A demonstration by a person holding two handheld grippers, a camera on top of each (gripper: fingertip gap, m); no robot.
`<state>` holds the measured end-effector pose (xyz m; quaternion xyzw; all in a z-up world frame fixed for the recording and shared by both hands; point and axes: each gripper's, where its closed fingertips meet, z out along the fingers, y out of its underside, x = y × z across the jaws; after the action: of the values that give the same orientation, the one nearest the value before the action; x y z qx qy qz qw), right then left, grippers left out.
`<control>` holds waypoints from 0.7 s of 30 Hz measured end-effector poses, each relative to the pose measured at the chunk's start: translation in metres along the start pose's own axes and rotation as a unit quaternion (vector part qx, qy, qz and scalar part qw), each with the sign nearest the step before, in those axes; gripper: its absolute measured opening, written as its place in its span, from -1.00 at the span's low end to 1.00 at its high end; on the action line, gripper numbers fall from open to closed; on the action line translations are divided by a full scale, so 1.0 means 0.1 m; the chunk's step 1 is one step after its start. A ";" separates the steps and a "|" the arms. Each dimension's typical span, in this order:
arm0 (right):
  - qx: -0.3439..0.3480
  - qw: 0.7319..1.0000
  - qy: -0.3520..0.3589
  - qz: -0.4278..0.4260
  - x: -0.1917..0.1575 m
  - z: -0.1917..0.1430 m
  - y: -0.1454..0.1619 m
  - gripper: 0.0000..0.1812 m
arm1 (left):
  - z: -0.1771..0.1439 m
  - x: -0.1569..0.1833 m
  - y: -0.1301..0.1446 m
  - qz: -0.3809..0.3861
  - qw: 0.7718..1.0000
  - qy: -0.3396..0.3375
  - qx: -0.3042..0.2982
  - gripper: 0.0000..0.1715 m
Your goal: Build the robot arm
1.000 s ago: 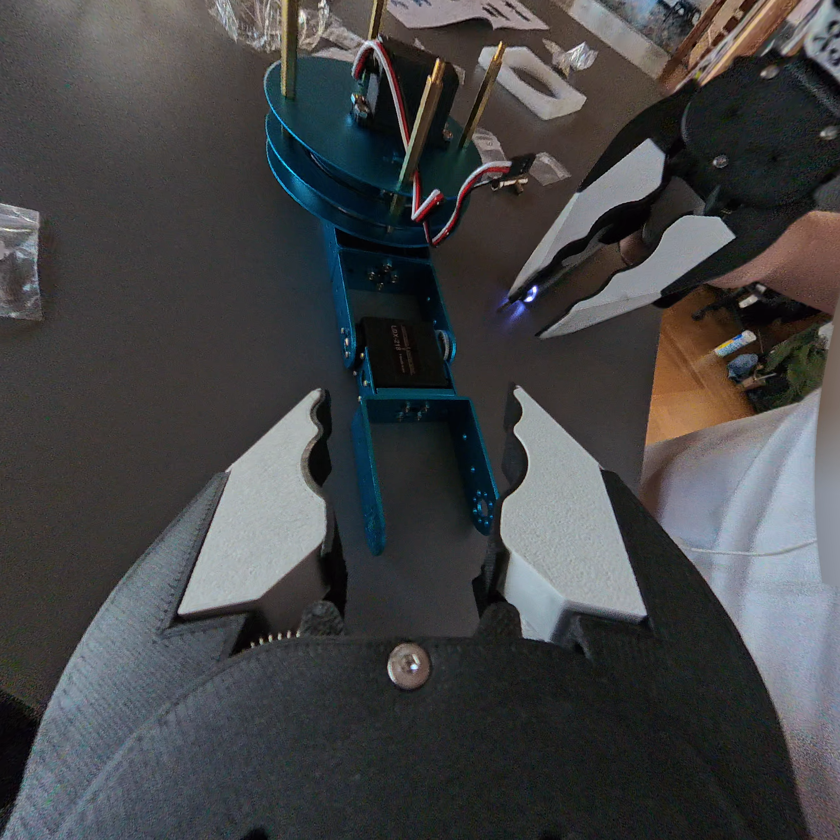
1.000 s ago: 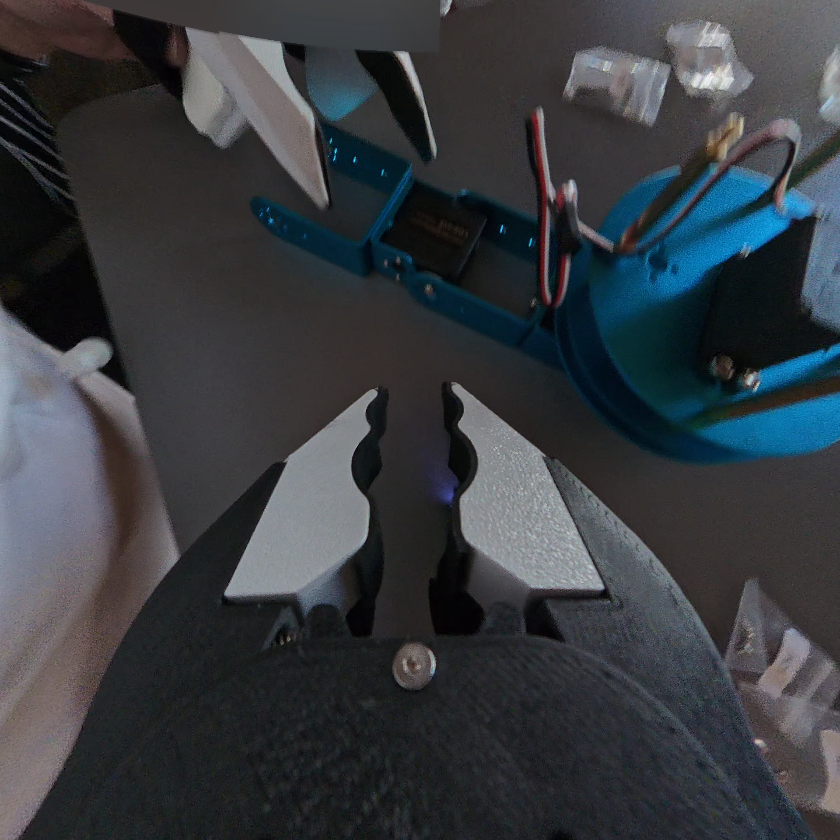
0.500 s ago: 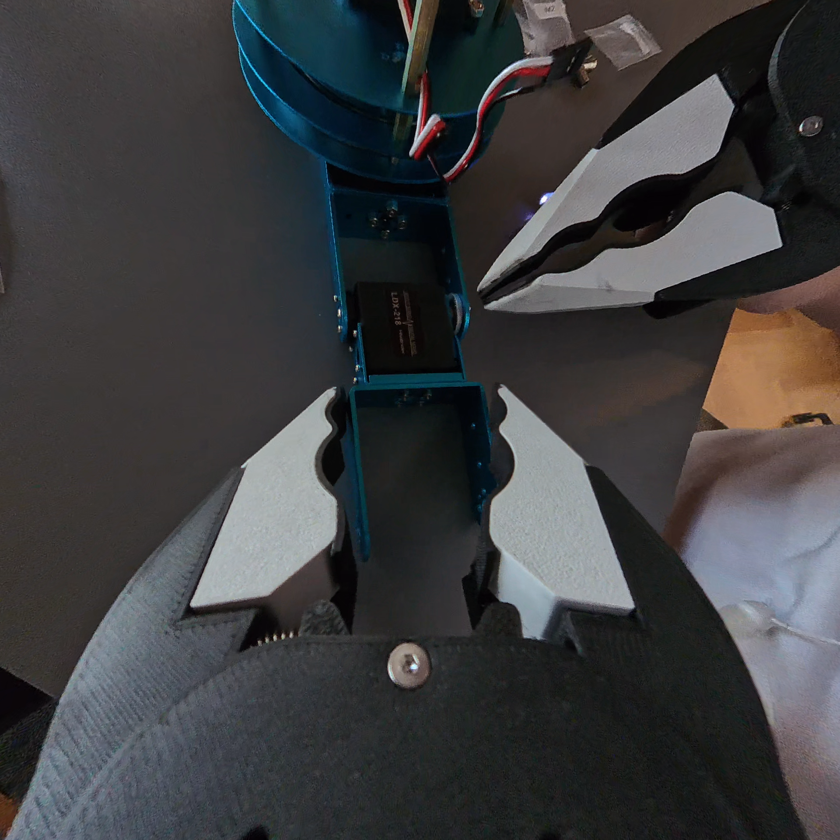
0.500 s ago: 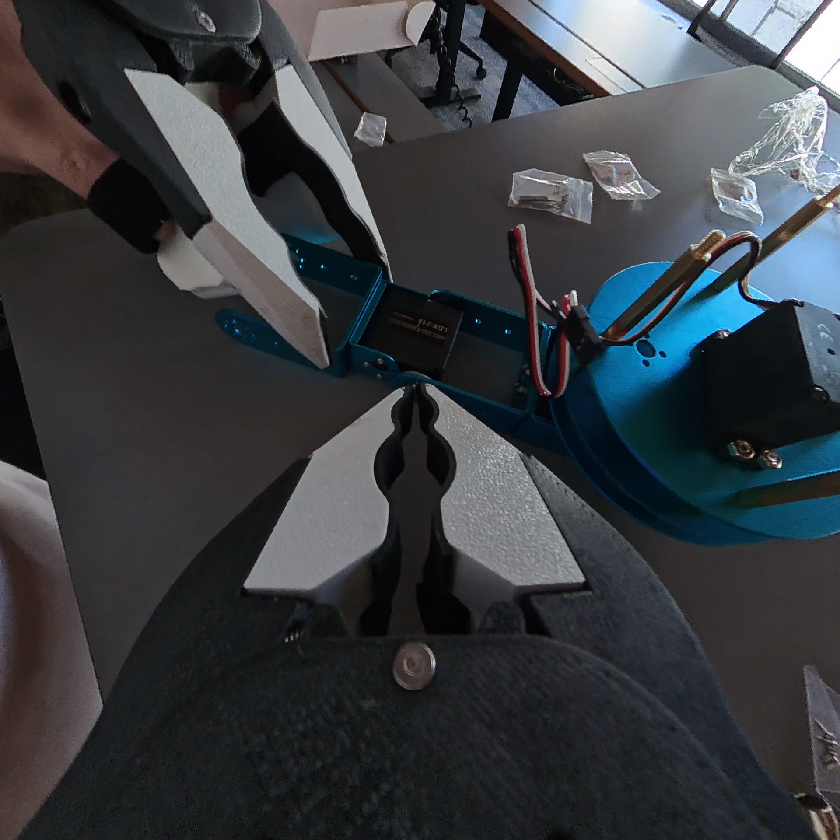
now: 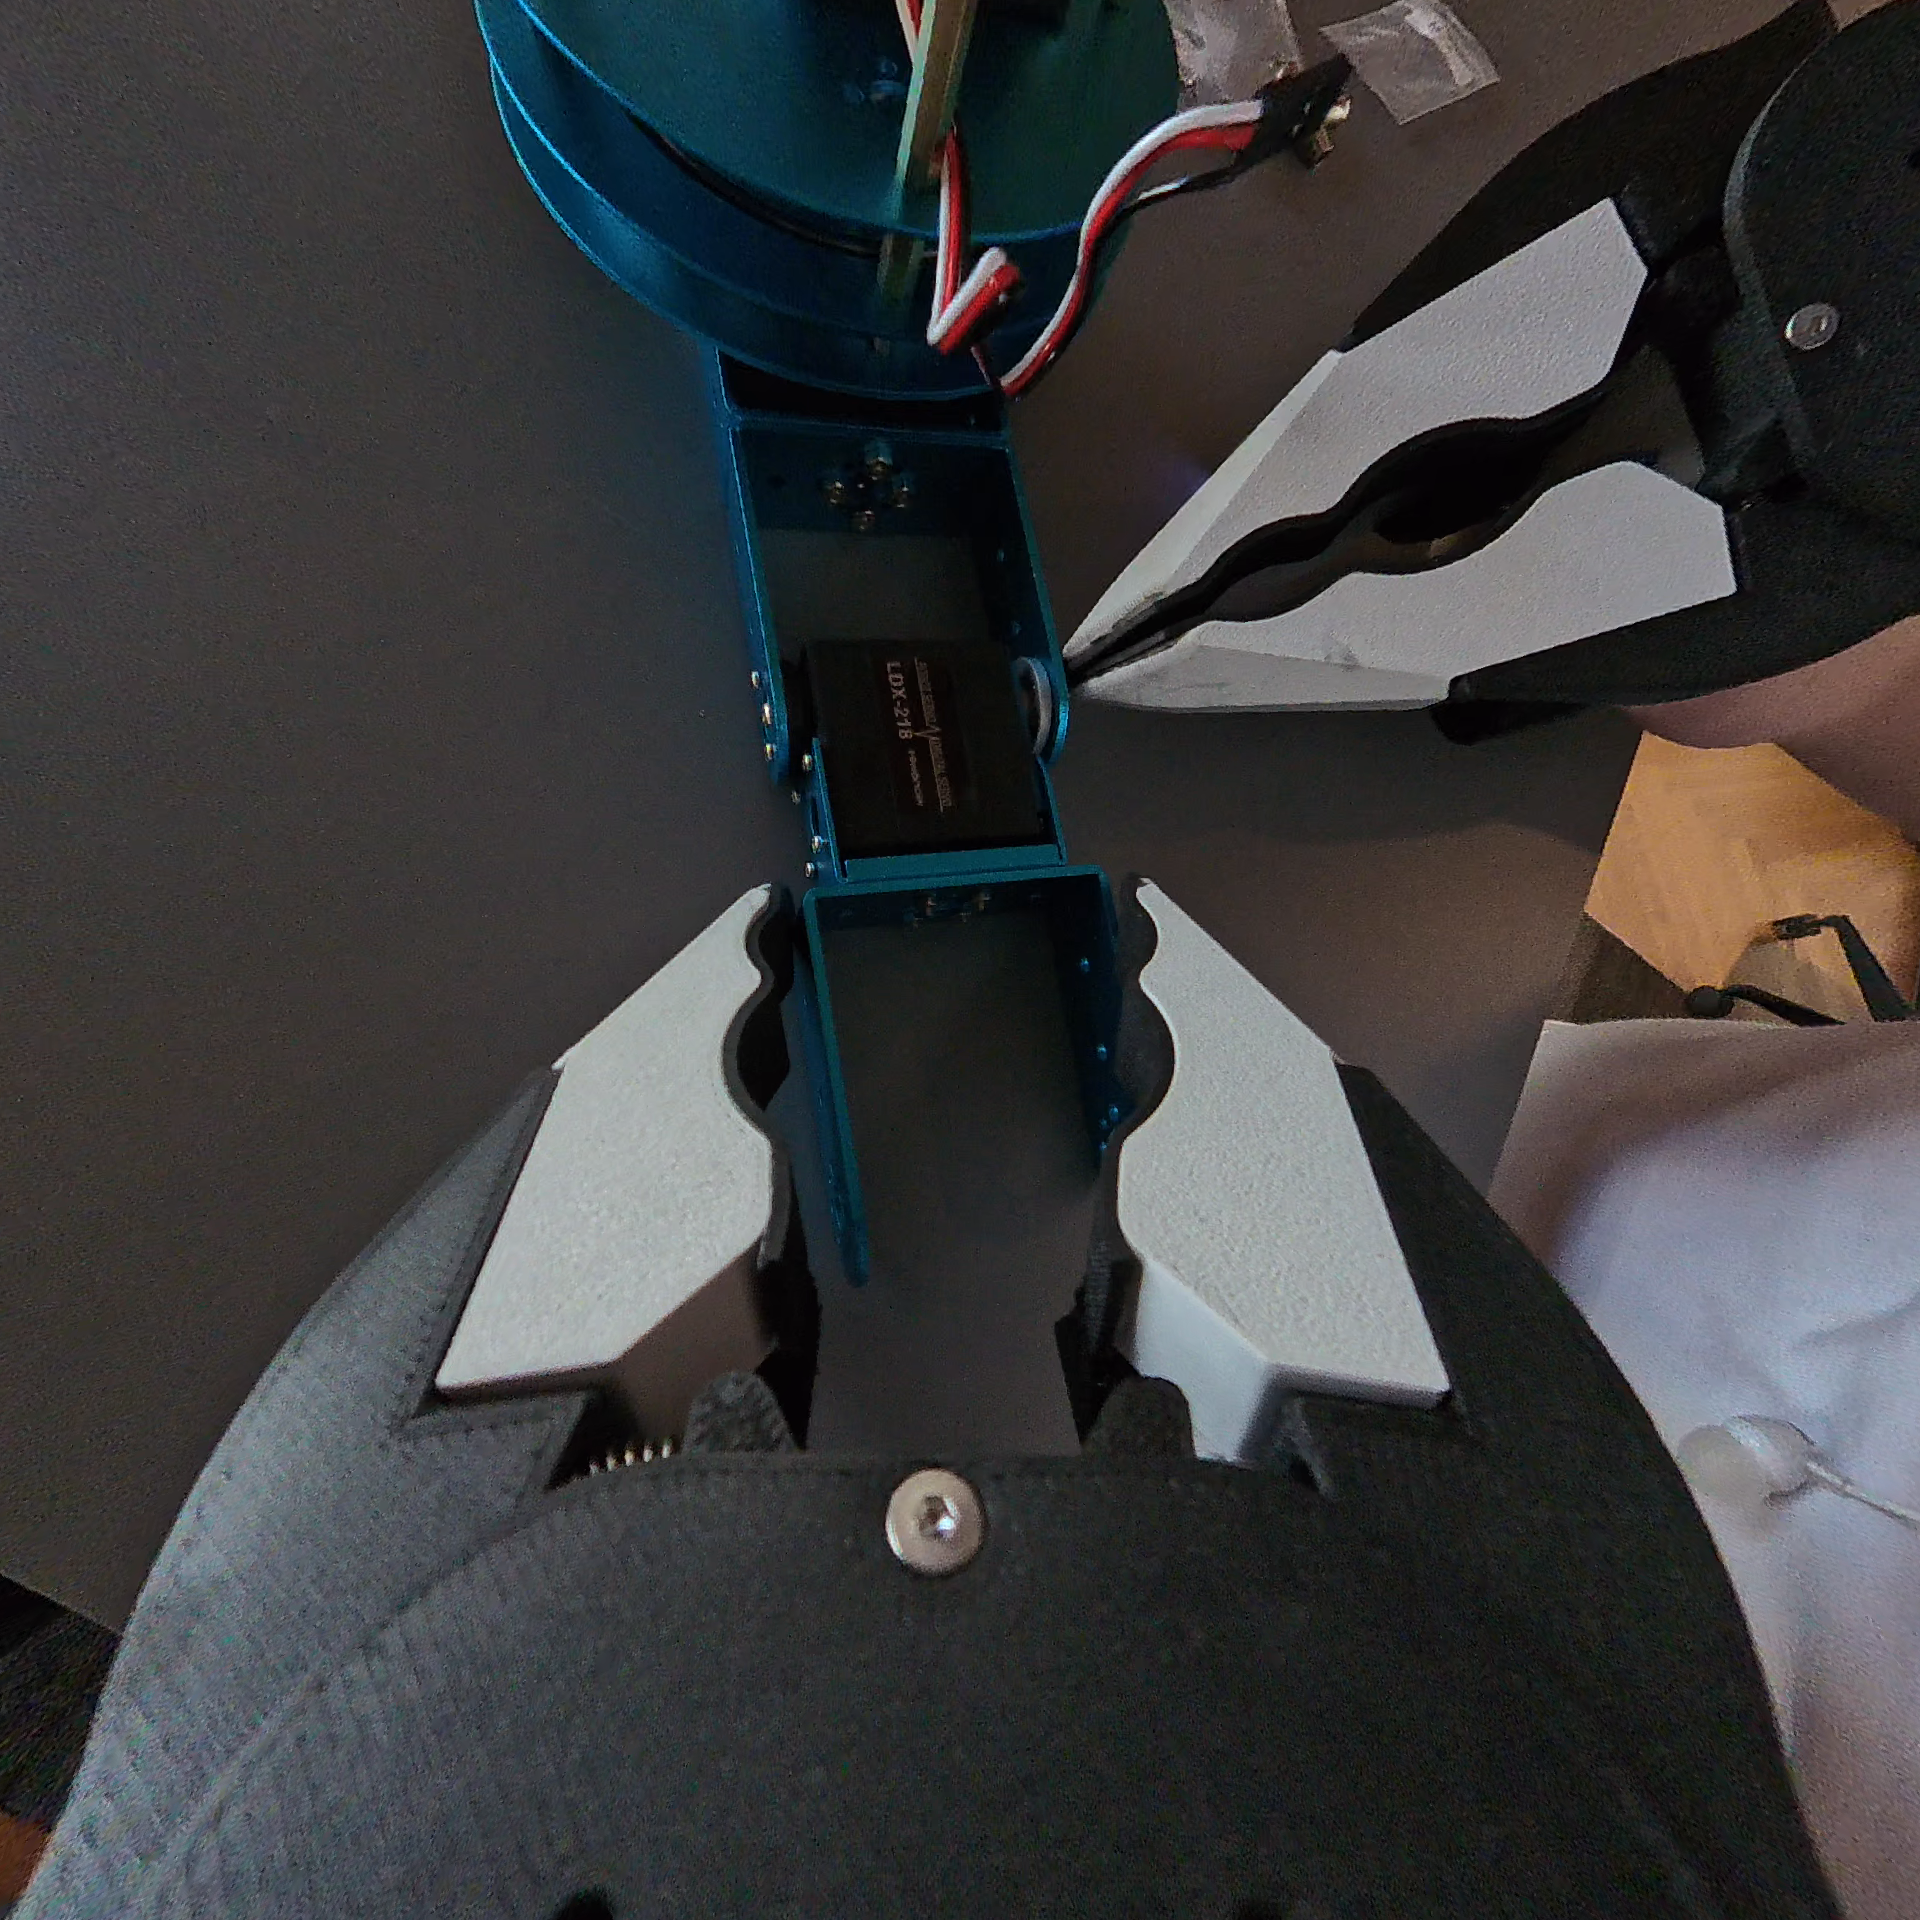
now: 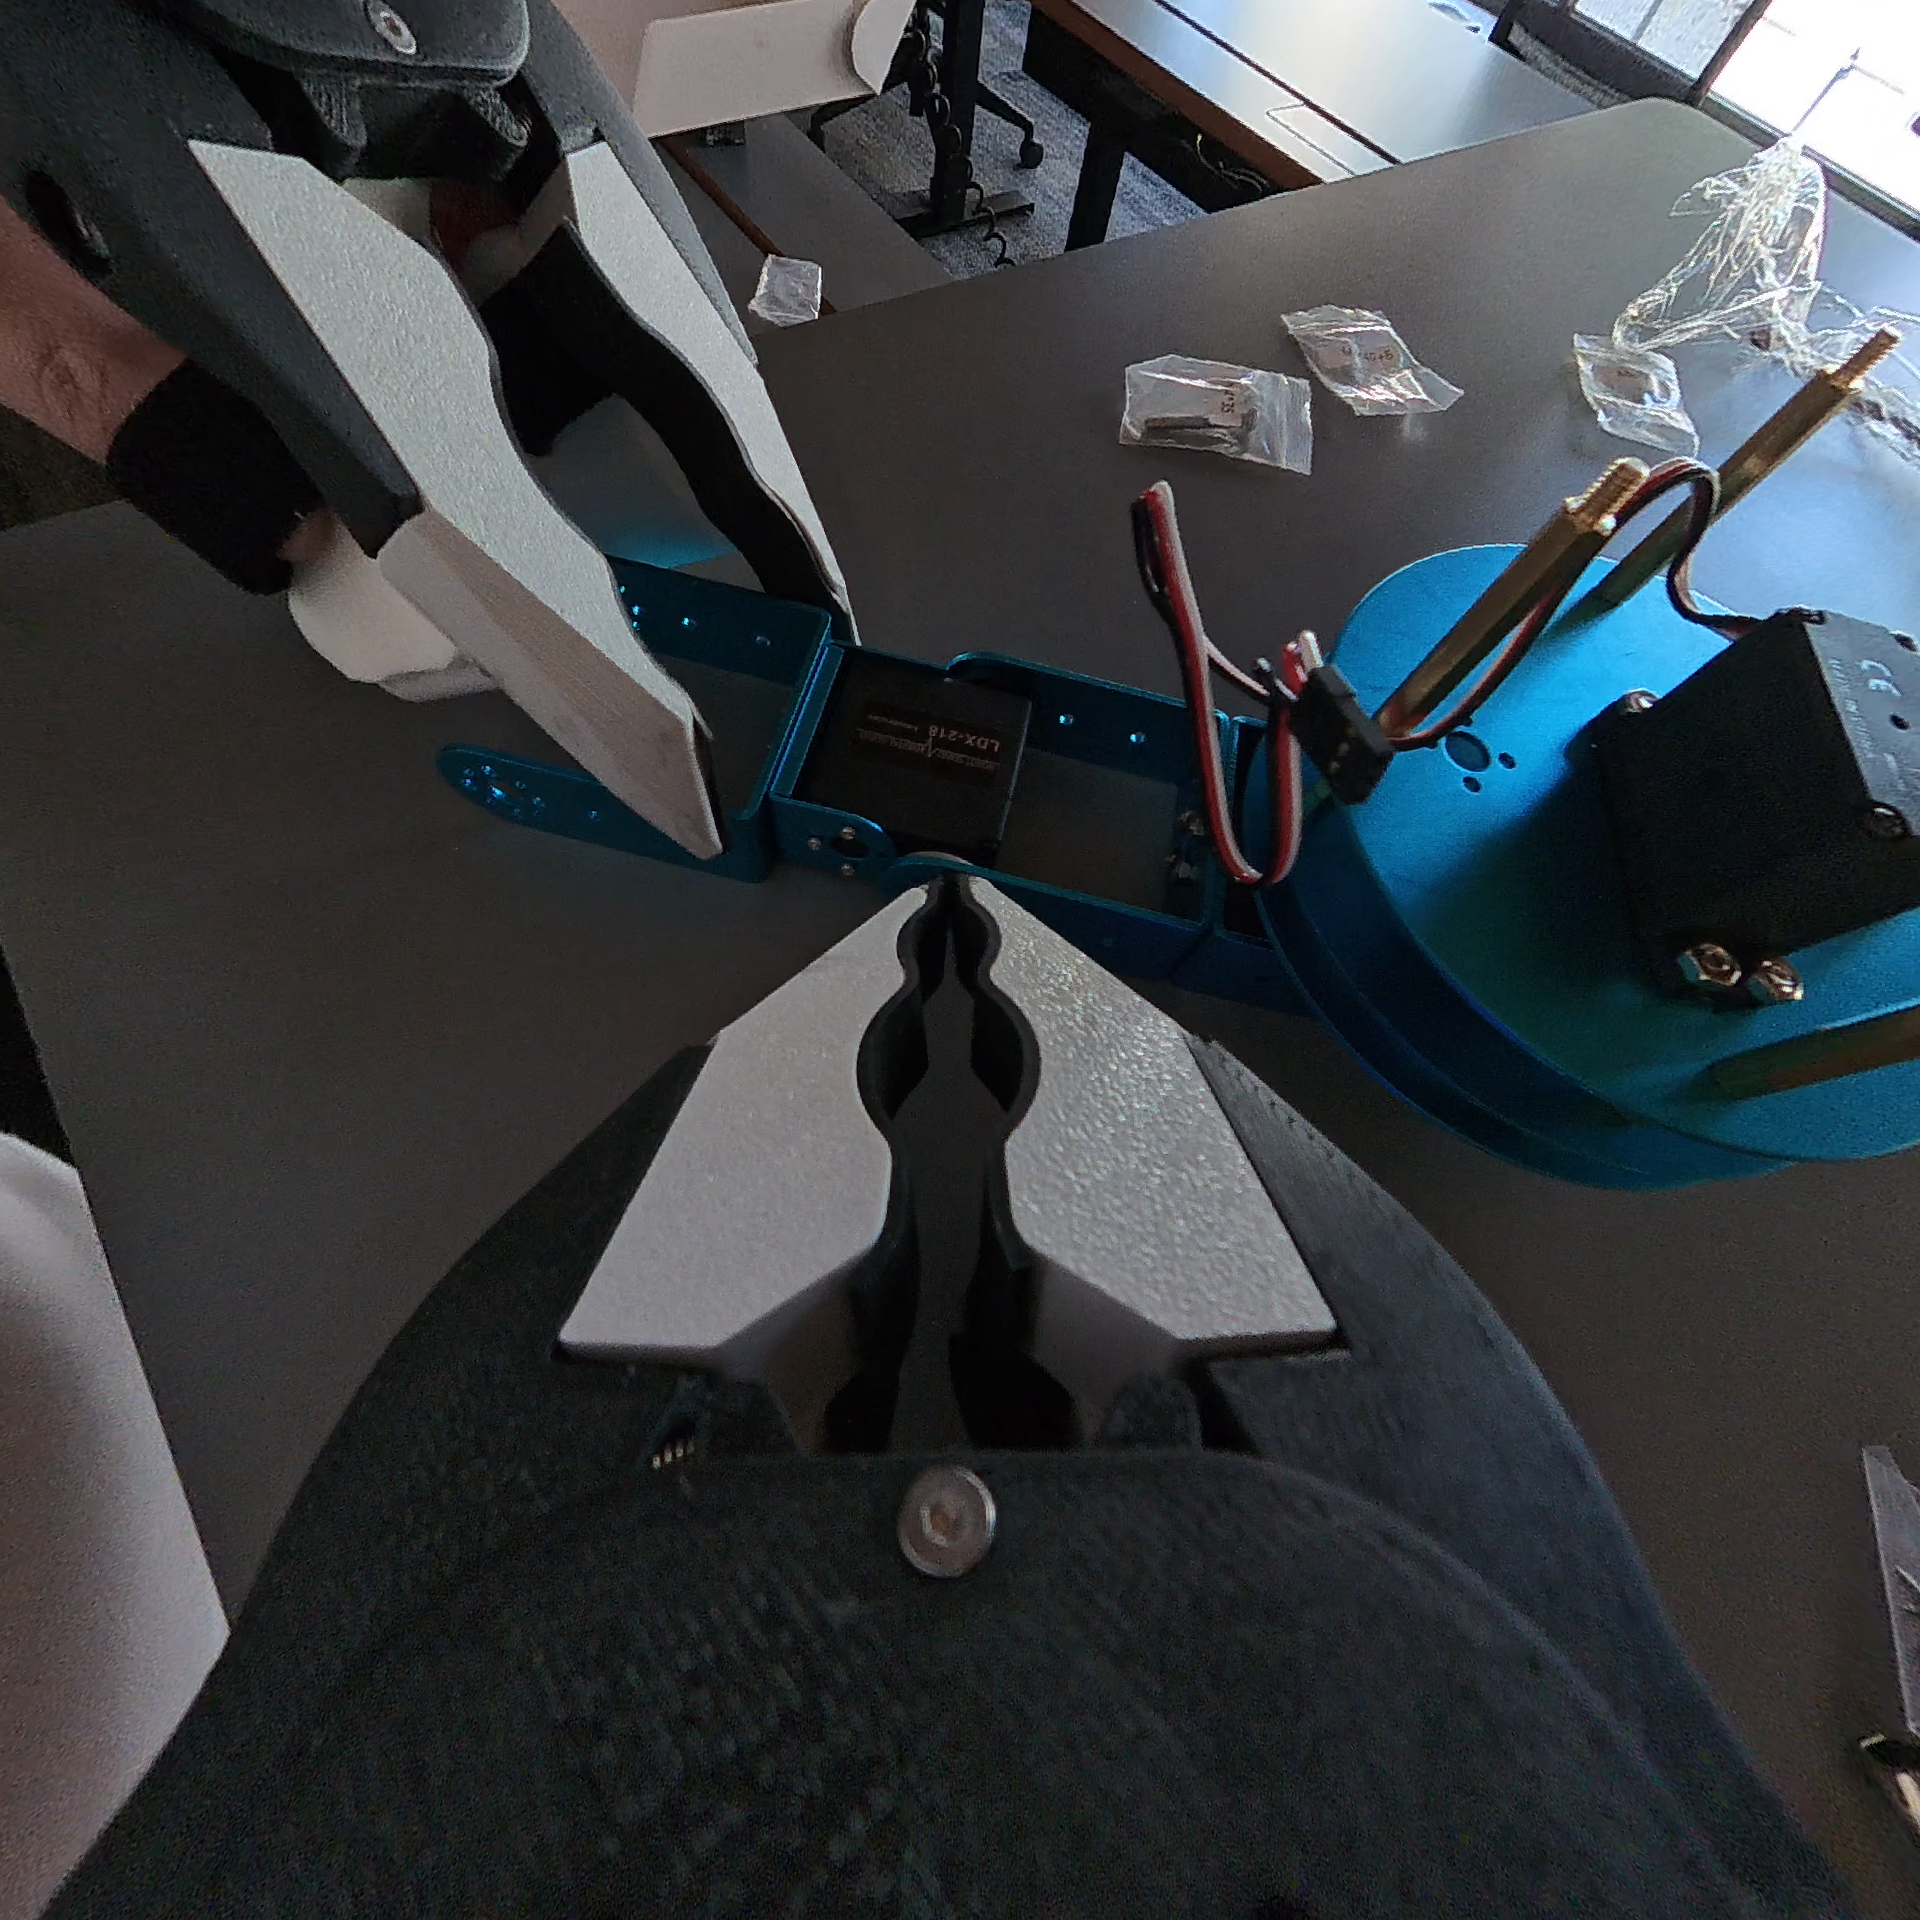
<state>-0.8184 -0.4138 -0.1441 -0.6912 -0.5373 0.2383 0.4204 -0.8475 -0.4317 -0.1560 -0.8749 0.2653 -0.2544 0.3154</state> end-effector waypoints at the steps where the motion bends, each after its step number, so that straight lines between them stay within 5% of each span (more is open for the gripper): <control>1: -0.003 1.000 0.003 0.000 0.01 -0.02 0.01 -0.98 | 0.00 0.01 0.00 -0.002 1.000 -0.001 -0.001 -0.27; 15: 0.047 0.993 0.087 0.066 0.37 -0.77 0.29 -0.81 | -0.10 -0.04 -0.18 -0.015 1.000 -0.027 0.000 -0.16; 18: 0.042 0.995 0.090 -0.009 0.46 -0.80 0.27 -0.69 | -0.08 -0.04 -0.26 -0.017 1.000 -0.021 0.004 -0.18; 21: 0.028 0.974 0.124 -0.185 0.67 -0.77 0.17 -0.63 | -0.04 -0.03 -0.24 -0.019 0.999 -0.027 -0.006 -0.15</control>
<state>-0.7283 -0.3771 -0.1093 -0.5920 -0.5929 0.0834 0.5395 -0.8450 -0.4156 -0.1381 -0.8881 0.2414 -0.2356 0.3123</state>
